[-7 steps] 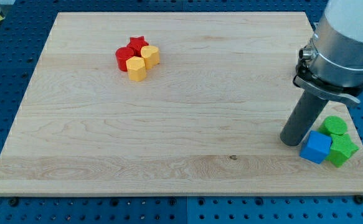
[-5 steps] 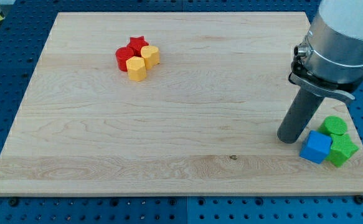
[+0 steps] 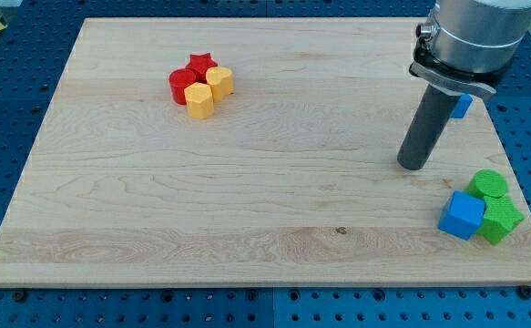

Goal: Move the blue triangle above the blue cube

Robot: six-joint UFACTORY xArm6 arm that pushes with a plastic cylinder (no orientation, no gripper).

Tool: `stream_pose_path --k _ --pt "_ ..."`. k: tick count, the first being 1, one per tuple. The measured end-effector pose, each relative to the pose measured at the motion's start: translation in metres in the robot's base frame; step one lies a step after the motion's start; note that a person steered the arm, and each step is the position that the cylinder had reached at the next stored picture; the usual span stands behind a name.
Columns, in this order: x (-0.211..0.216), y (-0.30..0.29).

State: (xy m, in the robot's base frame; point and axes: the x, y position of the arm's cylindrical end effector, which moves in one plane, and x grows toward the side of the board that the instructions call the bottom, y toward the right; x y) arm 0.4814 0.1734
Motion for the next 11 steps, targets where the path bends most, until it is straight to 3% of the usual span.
stream_pose_path --k 4,7,11 --pt "-0.027 0.007" --pt "-0.039 0.075" --pt "-0.055 0.122"
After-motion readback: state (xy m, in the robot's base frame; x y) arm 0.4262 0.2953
